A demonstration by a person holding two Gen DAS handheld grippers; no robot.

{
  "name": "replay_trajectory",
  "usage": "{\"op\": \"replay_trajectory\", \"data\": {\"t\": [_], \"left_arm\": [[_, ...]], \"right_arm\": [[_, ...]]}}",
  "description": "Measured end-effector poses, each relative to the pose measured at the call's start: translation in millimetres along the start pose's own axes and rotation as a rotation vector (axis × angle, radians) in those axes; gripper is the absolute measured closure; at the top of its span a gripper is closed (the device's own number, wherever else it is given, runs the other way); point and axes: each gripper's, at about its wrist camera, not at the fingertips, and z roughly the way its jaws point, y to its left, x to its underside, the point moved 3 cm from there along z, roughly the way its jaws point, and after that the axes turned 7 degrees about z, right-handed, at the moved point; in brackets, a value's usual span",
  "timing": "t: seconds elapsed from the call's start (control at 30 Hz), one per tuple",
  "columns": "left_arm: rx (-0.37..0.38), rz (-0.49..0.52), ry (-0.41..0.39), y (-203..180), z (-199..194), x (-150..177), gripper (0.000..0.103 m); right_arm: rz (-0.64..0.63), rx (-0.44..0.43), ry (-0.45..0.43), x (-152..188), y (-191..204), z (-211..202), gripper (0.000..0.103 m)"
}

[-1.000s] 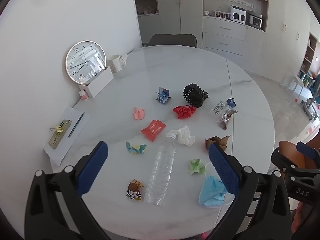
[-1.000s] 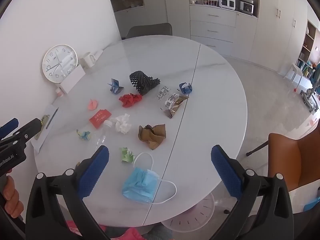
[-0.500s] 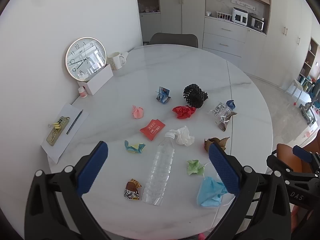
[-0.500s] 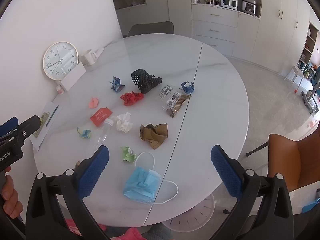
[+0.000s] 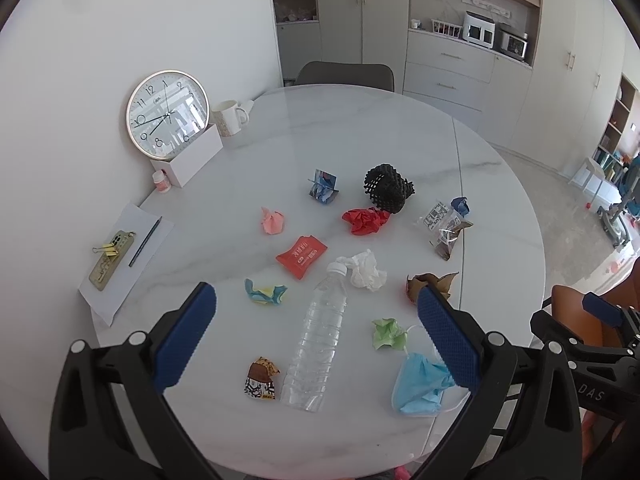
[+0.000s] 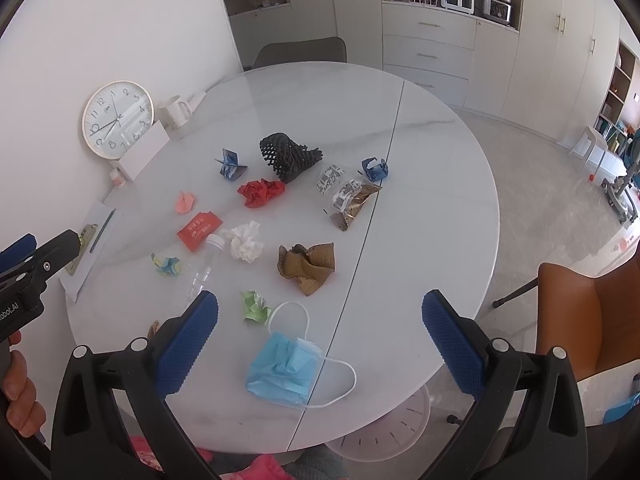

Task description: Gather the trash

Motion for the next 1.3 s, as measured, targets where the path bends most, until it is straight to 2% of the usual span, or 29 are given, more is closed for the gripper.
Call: {"op": "replay_trajectory", "data": {"t": [1.3], "left_arm": [[0.007,-0.004,0.022,-3.4,7.9,2.3,0.006]], "right_arm": [[-0.003,0.003,0.013,1.6,-0.9,3.5,0.002]]}}
